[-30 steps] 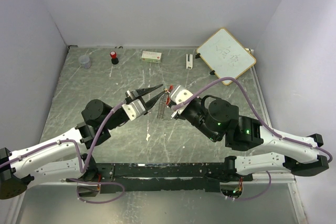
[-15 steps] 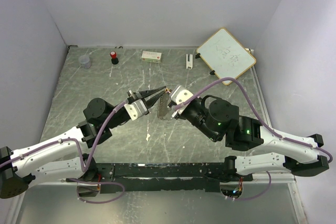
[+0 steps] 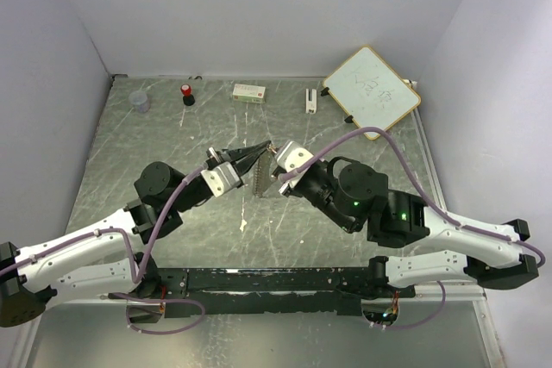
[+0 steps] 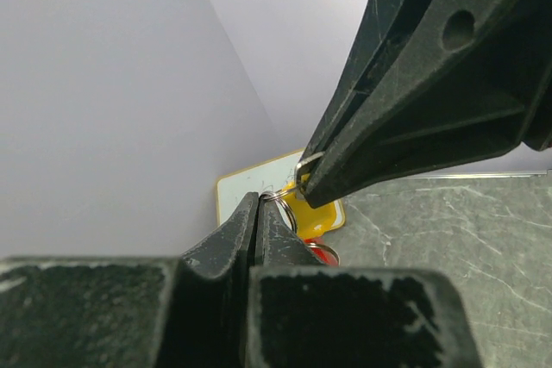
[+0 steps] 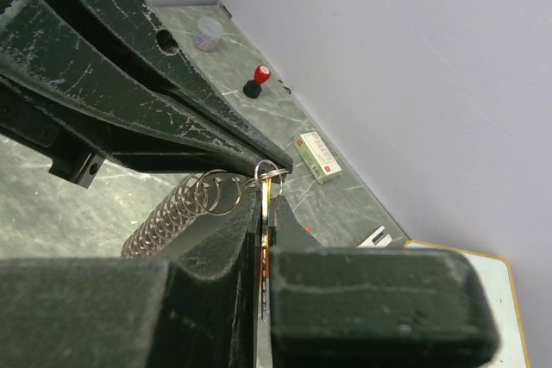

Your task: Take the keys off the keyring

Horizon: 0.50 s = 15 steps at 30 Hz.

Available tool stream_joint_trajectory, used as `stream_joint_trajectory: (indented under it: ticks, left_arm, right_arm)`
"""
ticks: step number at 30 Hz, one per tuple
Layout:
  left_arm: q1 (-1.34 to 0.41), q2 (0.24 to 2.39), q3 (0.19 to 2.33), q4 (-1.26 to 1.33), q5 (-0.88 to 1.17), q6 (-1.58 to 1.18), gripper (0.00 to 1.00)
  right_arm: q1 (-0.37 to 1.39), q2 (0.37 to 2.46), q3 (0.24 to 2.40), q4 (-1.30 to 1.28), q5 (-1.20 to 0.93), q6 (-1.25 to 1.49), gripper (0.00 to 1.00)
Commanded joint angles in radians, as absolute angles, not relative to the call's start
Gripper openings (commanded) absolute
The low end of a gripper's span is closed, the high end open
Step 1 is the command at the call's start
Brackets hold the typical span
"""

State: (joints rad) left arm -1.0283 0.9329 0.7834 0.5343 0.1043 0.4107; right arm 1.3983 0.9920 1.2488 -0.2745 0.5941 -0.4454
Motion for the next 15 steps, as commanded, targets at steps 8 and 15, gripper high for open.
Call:
stream_joint_trajectory:
  ticks: [8,15]
  left_arm:
    - [-1.025,0.883,0.734,0.618,-0.134,0.391,0.07]
    - [-1.025,0.853,0.721,0.639,-0.128,0.378,0.07]
  right_arm:
    - [1.403,0.992,1.265,-0.251,0.580,-0.439,0.00]
    - [1.404,1.002,1.256,-0.245,0.586,-0.441,0.00]
